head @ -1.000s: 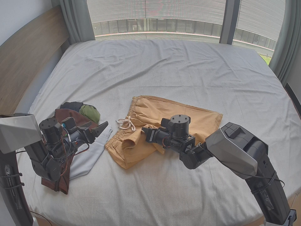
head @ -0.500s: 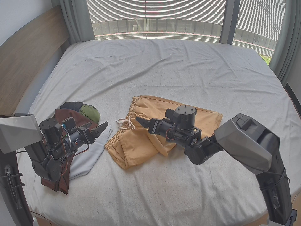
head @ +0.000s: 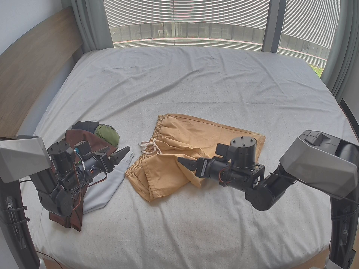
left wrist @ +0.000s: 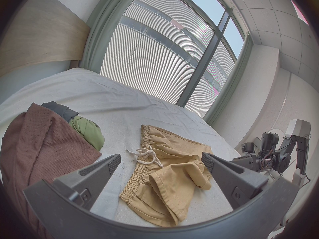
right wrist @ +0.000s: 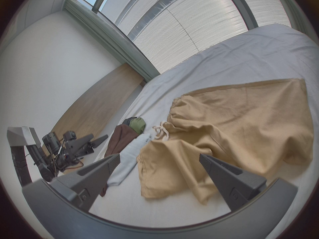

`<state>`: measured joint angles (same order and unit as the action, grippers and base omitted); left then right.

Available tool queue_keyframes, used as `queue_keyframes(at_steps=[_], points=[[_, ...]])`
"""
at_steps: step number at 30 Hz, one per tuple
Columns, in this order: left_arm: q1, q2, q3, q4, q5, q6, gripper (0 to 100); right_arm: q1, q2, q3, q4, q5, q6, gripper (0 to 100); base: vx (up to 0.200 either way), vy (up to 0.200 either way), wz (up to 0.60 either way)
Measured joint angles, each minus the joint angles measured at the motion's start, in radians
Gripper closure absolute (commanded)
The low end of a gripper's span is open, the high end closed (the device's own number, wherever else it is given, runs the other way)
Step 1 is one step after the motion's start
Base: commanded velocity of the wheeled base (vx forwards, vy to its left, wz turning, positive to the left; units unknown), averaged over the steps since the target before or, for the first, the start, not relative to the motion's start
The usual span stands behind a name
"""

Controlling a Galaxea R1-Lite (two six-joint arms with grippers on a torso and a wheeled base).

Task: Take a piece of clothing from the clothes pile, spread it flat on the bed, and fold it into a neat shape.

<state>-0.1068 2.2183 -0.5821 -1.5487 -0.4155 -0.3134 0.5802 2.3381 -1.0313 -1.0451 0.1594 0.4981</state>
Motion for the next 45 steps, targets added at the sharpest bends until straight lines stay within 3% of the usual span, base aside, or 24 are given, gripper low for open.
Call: queue_keyframes(at_steps=[10, 23, 31, 45], points=[[-0.023, 0.008, 0.020, 0.000, 0.000, 0.001, 0, -0.006, 0.038, 0.121, -0.078, -0.002, 0.003, 0, 0.000, 0.000, 0.00], [-0.034, 0.012, 0.026, 0.000, 0.001, 0.002, 0, -0.022, 0.131, 0.091, -0.072, -0.004, 0.003, 0, 0.000, 0.000, 0.00], [-0.033, 0.013, 0.026, 0.000, 0.001, 0.003, 0, 0.020, 0.171, 0.033, -0.024, 0.000, 0.015, 0, 0.000, 0.000, 0.00], [-0.030, 0.016, 0.024, 0.000, 0.001, 0.003, 0, 0.078, 0.260, -0.186, 0.088, 0.004, 0.227, 0, 0.000, 0.000, 0.00]])
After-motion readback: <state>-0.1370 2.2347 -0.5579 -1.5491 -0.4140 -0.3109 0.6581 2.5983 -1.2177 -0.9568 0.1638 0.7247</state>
